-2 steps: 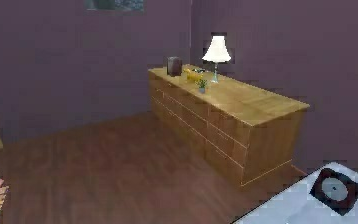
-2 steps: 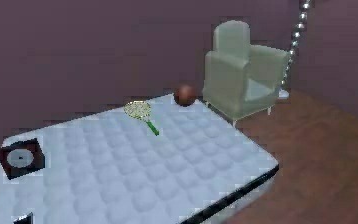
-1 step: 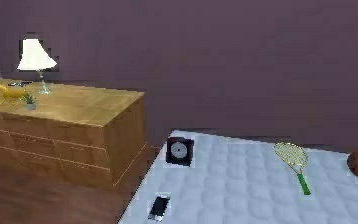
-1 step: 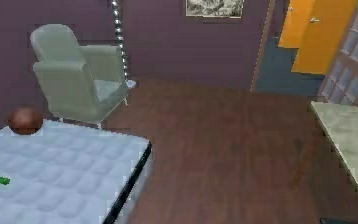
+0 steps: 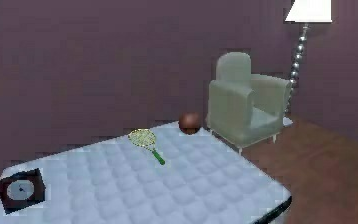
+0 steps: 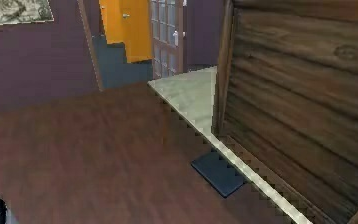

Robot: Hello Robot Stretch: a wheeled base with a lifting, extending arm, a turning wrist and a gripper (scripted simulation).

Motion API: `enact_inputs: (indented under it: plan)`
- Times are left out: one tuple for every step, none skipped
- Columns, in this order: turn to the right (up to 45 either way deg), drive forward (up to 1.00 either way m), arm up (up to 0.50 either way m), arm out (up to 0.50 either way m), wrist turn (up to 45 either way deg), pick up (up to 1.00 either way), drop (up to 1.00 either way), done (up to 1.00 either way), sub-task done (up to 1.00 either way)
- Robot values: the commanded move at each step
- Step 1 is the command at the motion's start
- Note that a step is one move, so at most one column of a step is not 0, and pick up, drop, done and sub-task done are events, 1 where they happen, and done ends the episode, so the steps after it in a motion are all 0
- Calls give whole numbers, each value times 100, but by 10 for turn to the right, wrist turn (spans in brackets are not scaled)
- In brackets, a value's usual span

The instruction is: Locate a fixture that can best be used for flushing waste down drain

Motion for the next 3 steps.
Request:
enact_inputs:
  plan:
    - [450, 0, 0, 0, 0, 0, 0, 0, 0]
    - [120, 0, 0, 0, 0, 0, 0, 0, 0]
    - [30, 0, 0, 0, 0, 0, 0, 0, 0]
